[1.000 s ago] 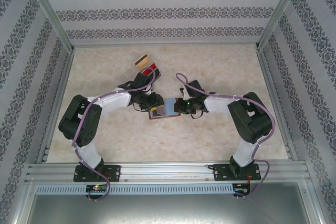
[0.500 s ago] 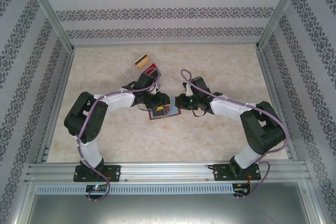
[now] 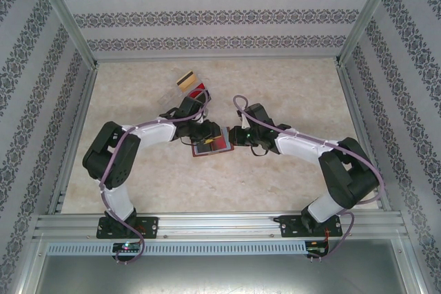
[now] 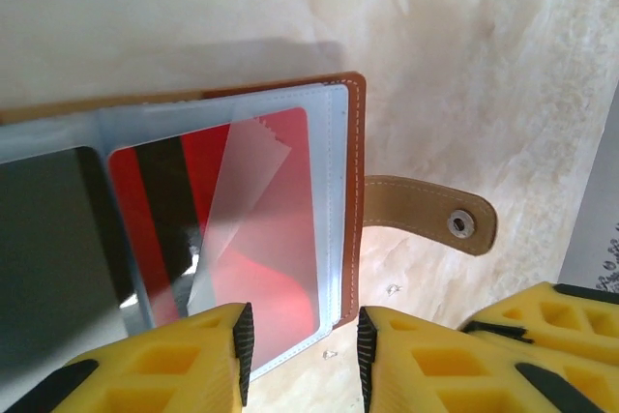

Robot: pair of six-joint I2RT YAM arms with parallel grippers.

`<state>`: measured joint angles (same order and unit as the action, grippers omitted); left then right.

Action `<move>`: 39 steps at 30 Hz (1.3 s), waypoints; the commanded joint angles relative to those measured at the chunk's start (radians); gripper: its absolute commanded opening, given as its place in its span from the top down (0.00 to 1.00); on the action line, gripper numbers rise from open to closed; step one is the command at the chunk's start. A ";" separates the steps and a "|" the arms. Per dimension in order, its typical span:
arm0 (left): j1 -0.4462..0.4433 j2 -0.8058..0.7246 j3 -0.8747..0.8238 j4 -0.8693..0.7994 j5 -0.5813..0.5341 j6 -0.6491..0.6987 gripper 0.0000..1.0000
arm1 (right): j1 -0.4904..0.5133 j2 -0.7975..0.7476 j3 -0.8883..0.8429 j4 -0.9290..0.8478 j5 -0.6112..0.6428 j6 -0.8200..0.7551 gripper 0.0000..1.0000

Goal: Take the credit cards out of the card holder

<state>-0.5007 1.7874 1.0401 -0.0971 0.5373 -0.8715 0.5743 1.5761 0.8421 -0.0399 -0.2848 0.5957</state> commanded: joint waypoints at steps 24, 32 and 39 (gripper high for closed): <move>0.022 0.033 -0.037 -0.009 -0.054 -0.026 0.69 | 0.025 0.299 0.224 -0.142 0.049 -0.012 0.85; 0.025 0.049 -0.042 0.015 -0.030 -0.020 0.68 | 0.025 0.332 0.219 -0.140 0.022 -0.009 0.85; 0.031 0.050 -0.040 0.047 0.010 -0.003 0.69 | 0.024 0.334 0.212 -0.145 0.023 -0.010 0.86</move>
<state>-0.4820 1.8217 0.9943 -0.0776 0.5190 -0.8875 0.5873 1.8732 1.0611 -0.1417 -0.2703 0.5964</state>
